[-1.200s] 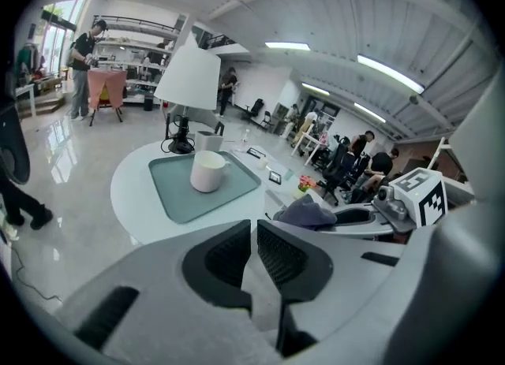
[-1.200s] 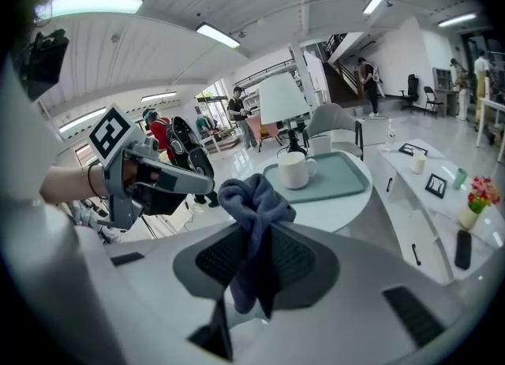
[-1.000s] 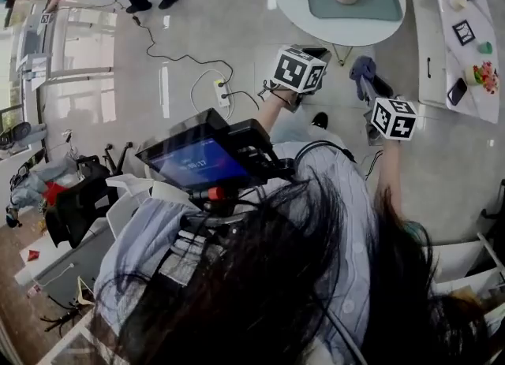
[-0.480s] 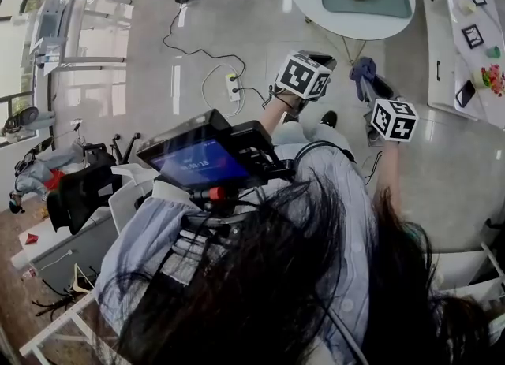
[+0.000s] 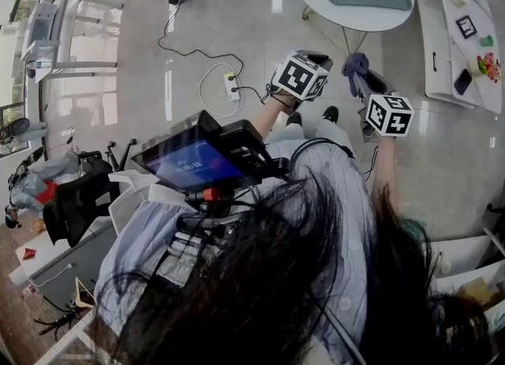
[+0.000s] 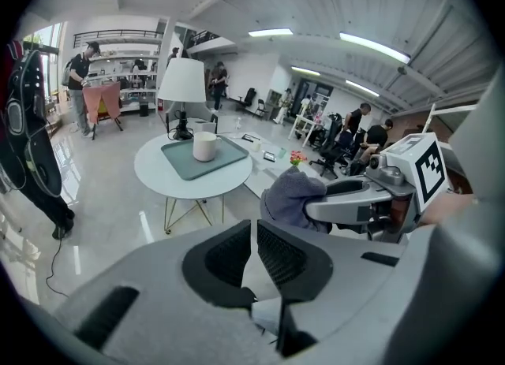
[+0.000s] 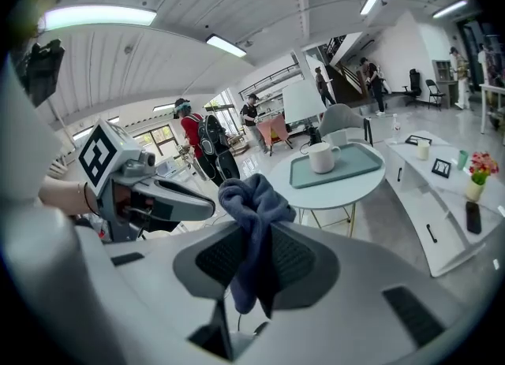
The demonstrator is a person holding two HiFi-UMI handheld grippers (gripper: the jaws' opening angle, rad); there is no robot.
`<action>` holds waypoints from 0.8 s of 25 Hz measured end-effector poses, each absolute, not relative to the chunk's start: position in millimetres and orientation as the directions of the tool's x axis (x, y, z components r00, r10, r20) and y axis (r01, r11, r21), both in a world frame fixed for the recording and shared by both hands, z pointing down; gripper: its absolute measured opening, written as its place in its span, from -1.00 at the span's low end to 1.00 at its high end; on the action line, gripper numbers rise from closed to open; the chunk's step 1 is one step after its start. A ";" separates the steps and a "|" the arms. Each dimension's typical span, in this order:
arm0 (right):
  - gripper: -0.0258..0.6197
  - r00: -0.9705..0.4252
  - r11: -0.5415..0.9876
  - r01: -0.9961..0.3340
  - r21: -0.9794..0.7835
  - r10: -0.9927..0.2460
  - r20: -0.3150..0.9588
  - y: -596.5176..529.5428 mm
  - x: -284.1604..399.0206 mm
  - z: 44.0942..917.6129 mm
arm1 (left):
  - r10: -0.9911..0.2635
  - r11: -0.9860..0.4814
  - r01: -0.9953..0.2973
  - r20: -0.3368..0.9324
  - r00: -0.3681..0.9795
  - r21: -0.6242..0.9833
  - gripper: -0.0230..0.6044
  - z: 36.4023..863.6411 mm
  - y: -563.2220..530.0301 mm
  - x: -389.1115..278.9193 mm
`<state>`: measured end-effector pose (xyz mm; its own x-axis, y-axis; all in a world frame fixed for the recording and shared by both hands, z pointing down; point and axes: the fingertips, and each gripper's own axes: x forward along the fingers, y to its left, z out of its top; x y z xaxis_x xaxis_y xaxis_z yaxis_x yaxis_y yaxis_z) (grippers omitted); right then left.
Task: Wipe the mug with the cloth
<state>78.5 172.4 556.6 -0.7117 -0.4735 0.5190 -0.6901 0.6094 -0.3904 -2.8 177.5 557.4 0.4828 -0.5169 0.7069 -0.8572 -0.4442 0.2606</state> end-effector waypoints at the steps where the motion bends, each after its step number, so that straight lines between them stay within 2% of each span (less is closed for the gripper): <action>1: -0.59 -0.708 0.605 -0.694 -0.390 -0.477 0.521 183.3 71.4 555.0 | -0.516 -0.453 -0.853 0.703 0.489 0.261 -0.80 556.2 186.7 -8.7; 7: -0.59 -0.698 0.569 -0.711 -0.414 -0.499 0.514 239.3 31.8 556.8 | -0.511 -0.483 -0.831 0.681 0.525 0.278 -0.80 560.7 235.4 -44.2; 20: -0.59 -0.662 0.552 -0.744 -0.377 -0.527 0.533 265.2 12.1 546.9 | -0.482 -0.546 -0.787 0.660 0.576 0.287 -0.80 555.4 256.4 -58.5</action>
<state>12.1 265.2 546.9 -0.6616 -0.5271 0.5333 -0.7437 0.5523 -0.3767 -58.5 256.4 555.4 0.5756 -0.4822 0.6604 -0.7870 -0.5460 0.2873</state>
